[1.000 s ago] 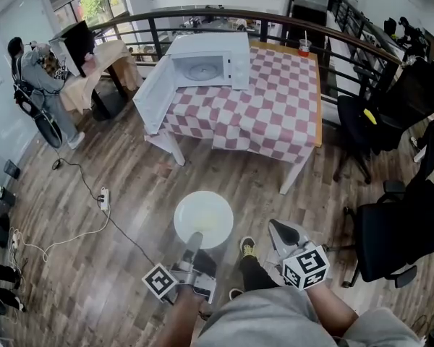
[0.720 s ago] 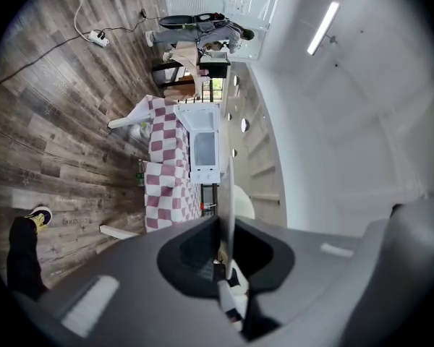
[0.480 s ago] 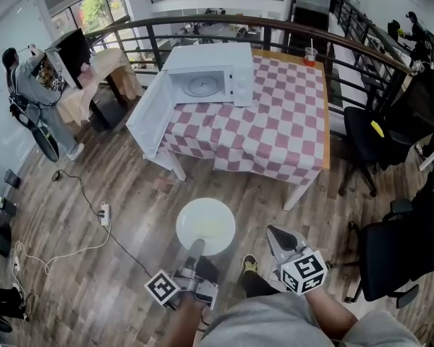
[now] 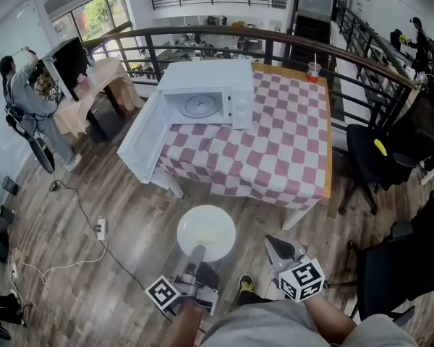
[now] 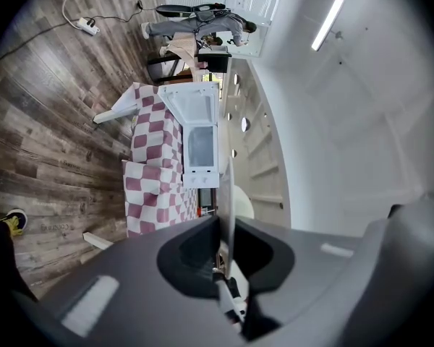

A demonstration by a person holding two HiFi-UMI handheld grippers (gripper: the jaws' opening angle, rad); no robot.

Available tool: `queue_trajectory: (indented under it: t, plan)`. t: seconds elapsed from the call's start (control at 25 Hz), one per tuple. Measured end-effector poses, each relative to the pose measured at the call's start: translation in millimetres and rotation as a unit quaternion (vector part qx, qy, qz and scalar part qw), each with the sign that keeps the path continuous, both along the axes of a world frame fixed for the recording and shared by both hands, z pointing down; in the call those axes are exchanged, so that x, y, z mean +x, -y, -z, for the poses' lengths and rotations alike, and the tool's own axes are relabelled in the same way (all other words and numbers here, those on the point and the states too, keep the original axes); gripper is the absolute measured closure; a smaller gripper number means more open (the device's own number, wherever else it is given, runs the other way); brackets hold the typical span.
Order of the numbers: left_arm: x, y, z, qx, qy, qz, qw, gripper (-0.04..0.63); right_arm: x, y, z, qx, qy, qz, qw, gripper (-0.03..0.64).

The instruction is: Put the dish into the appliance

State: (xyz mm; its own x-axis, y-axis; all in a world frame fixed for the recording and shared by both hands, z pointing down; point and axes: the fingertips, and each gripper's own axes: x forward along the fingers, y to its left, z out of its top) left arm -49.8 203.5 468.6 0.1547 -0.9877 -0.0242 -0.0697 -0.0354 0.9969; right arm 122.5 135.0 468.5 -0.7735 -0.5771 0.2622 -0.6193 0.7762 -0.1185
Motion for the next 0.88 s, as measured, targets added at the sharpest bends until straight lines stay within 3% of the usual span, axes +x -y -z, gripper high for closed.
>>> queue_trajectory:
  t: [0.52, 0.88]
  plan:
    - [-0.7, 64.7, -3.0, -0.002, -0.003, 0.015, 0.9999, 0.568, 4.7, 75.8, -5.8, 0.003, 0.016, 0.001, 1.000, 0.619]
    - [-9.8, 78.5, -1.5, -0.007, 0.008, 0.023, 0.9997, 0.568, -1.3, 92.3, -2.9, 0.003, 0.020, 0.010, 1.000, 0.618]
